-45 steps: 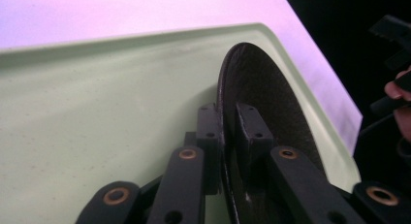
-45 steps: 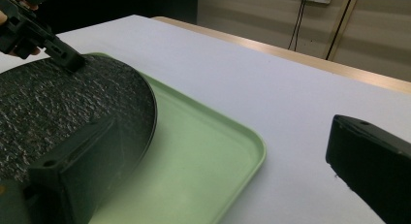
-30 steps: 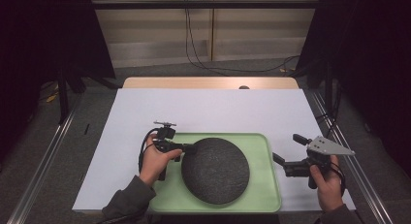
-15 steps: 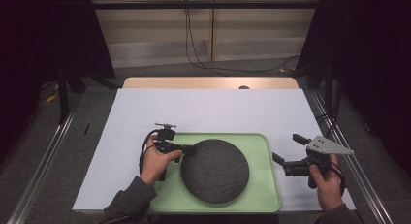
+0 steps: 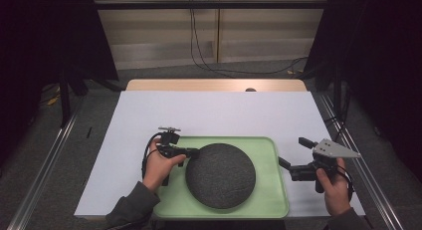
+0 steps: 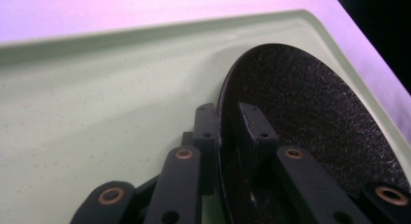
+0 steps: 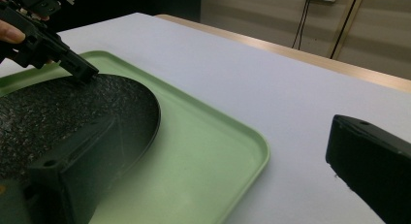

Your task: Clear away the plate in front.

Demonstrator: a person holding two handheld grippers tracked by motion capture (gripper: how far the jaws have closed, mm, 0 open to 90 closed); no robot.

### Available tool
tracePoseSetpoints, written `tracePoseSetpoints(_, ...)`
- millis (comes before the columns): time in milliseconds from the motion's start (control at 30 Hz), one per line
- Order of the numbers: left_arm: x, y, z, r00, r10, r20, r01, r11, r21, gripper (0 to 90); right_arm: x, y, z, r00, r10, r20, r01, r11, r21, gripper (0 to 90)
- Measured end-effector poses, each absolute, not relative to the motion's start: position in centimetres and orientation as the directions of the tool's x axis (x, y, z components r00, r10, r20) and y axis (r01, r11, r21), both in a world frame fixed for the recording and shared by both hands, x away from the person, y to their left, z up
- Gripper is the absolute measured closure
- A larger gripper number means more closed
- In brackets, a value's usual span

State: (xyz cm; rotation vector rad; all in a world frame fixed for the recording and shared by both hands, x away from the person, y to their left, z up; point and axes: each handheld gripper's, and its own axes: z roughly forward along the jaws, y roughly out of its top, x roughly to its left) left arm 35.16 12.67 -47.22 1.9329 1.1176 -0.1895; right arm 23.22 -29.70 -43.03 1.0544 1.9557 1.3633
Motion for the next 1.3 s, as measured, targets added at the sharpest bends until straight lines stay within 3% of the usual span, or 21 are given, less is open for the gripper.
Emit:
tracePoseSetpoints(967, 34.4, 16.3, -43.3, 0.621, 0.596, -0.51, 0.66, -0.046, 0.75, 56.4, 22.9, -29.7, -42.9, -0.575, 0.818, 0.006, 0.288, 0.195, 0.937, 0.0)
tracePoseSetpoints(1300, 34.5, 17.6, -42.6, 0.61, 0.6, -0.518, 0.648, -0.002, 0.762, 43.1, 22.8, -29.8, -42.8, -0.58, 0.815, 0.002, 0.283, 0.199, 0.938, 0.0)
